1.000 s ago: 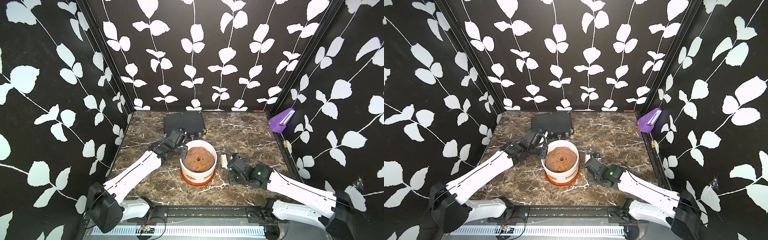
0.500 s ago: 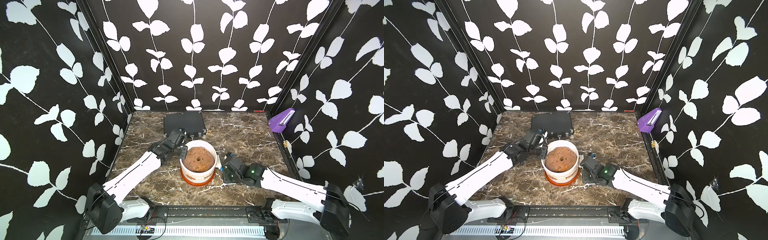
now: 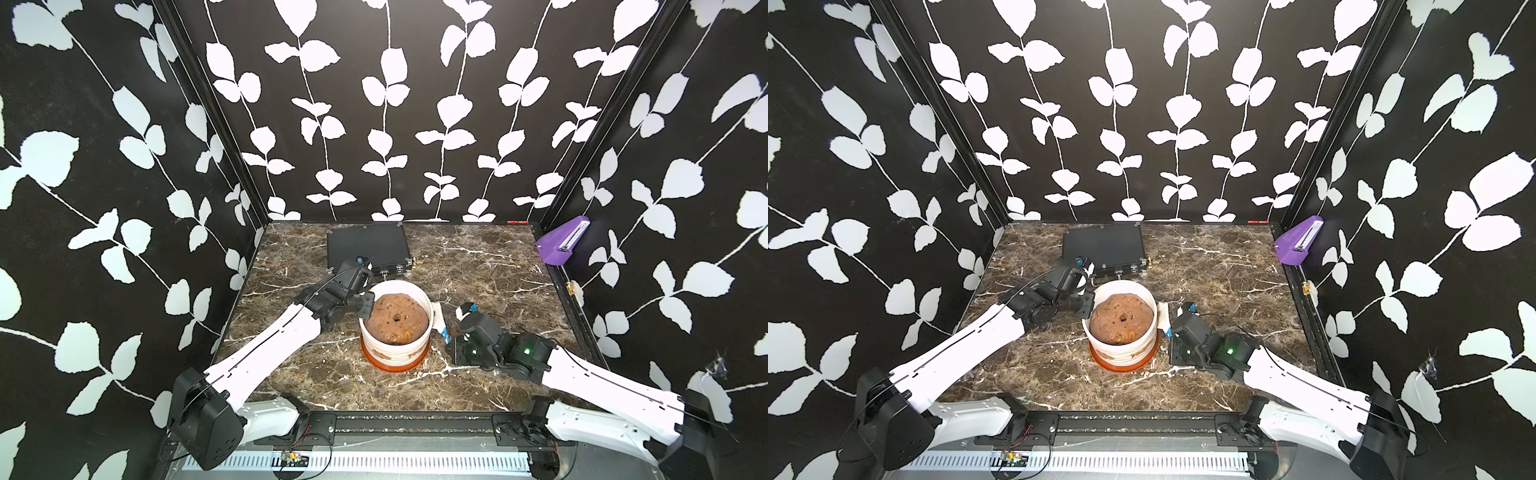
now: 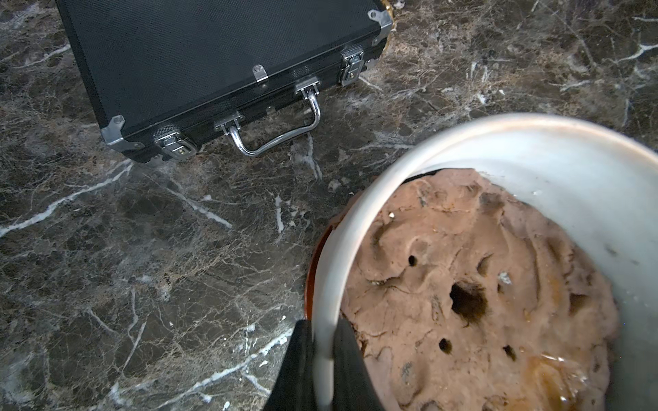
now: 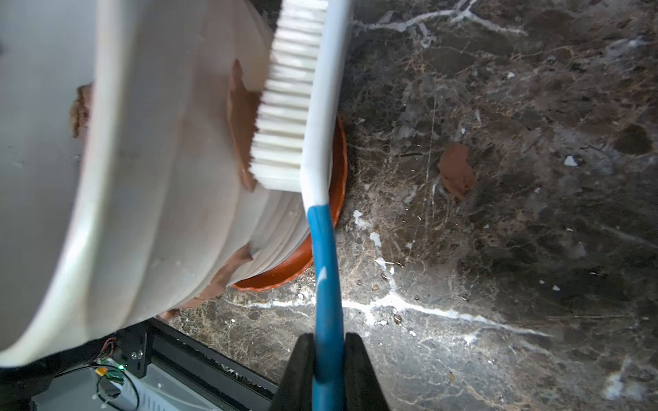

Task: Scrub the dried mud off the ceramic pot
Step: Brush off the soil from the pot.

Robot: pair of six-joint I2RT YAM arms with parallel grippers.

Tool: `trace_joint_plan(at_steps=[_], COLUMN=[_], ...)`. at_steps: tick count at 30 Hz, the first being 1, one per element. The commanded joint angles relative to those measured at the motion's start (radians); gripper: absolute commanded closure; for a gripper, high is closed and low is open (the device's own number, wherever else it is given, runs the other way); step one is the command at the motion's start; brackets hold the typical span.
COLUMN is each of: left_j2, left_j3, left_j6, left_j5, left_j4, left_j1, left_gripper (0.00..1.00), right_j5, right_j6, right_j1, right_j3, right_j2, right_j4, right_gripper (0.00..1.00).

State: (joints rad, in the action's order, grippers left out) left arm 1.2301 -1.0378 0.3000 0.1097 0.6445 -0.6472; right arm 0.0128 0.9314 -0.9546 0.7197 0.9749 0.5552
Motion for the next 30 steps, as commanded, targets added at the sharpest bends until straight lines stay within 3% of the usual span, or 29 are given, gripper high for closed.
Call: trace_joint_plan(at_steps=[1,13,17,21,25,27,30], left_j2=[-0.04,-0.037,-0.038,-0.053,-0.054,-0.056,-0.076], left_j3=[0.016,0.017,0.017,0.017,0.011,0.007,0.011], left_j6=[0.007,0.004,0.003,0.005,0.007,0.007,0.007], left_j5=[-0.01,-0.009,-0.008,-0.005,0.004,0.007,0.02], left_j4=[0.031,0.034,0.036,0.038,0.057,0.067,0.067], left_j1=[0.003,0.003,0.004,0.003,0.003,0.003,0.002], left_gripper=[1.0,1.0,1.0,1.0,1.0,0.84,0.68], right_j5=[-0.063,0.046,0.159,0.252,0.21,0.193,0.225], right_j6=[-0.02,-0.077,-0.104,-0.147,-0.204,-0.205,-0.181], right_j1=[-0.009,0.034,0.084,0.172,0.241,0.241,0.24], right_j3=[0.02,0.105,0.152,0.127,0.086,0.066,0.055], right_j2=[-0.032,-0.117,-0.105,0.07,0.382,0.453,0.393], right_j4=[-0.124,0.083,0.278,0.394,0.356,0.311,0.317], right_gripper=[1.0,1.0,1.0,1.0,1.0,1.0,1.0])
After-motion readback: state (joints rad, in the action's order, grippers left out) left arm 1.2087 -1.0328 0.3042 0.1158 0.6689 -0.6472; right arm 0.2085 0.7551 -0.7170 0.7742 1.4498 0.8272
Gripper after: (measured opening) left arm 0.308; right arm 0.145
